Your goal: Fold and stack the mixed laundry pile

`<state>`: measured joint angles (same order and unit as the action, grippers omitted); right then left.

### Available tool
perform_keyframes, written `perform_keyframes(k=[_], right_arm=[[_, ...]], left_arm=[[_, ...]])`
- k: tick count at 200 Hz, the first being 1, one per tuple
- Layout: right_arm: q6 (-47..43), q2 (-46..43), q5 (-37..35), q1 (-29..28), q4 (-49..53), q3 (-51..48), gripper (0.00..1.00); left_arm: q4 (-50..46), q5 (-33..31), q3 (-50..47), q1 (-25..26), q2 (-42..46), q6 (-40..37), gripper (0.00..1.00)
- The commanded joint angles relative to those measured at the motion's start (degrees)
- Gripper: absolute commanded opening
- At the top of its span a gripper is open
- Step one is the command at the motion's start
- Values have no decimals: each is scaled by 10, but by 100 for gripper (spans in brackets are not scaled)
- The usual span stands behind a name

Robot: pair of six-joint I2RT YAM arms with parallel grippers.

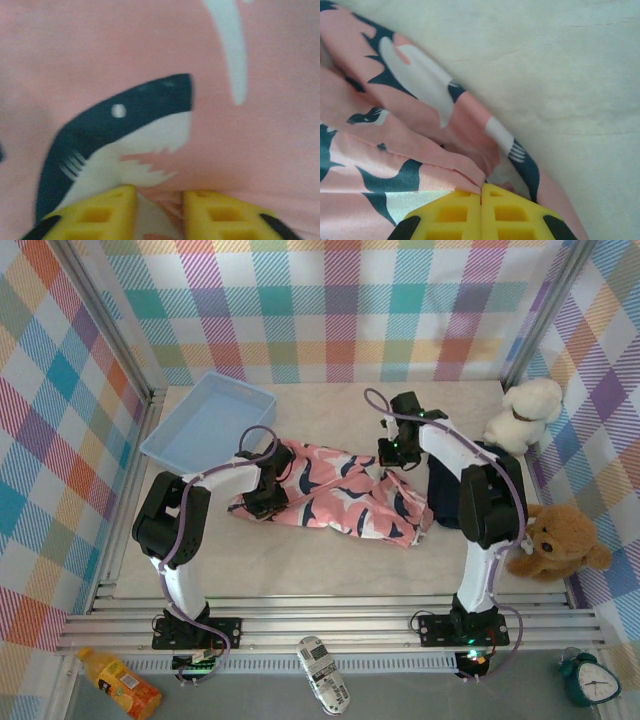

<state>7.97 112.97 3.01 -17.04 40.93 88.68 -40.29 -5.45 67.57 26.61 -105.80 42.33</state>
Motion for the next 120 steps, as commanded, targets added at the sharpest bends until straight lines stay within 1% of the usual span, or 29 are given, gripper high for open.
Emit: perform_keyframes(k=[1, 14, 26, 35, 46, 62, 82, 95, 110, 120], right_arm=[[36, 83, -18, 5, 11, 64, 3], [46, 99, -18, 5, 36, 102, 21], [44, 80, -16, 5, 41, 102, 36], [38, 48, -13, 4, 42, 87, 46], [36, 2, -6, 4, 51, 63, 51], [50, -64, 3, -4, 70, 20, 52], [90, -128, 18, -26, 74, -51, 49], [124, -149, 26, -41, 58, -103, 44], [171, -156, 47, -40, 17, -171, 41], [194, -155, 47, -34, -6, -209, 41]], left_arm=[[-45, -14, 6, 5, -11, -18, 46], [-62, -18, 22, 5, -9, -25, 61], [-82, -25, 45, 5, -3, -32, 70], [-96, -27, 65, 5, 5, -36, 74], [-109, -21, 94, 5, 16, -44, 76], [-116, 3, 136, 6, 28, -52, 75], [-81, 41, 159, 12, 32, -49, 68], [-49, 61, 161, 17, 16, -40, 63], [-33, 70, 163, 19, -19, -16, 54], [-23, 72, 158, 20, -41, -4, 53]])
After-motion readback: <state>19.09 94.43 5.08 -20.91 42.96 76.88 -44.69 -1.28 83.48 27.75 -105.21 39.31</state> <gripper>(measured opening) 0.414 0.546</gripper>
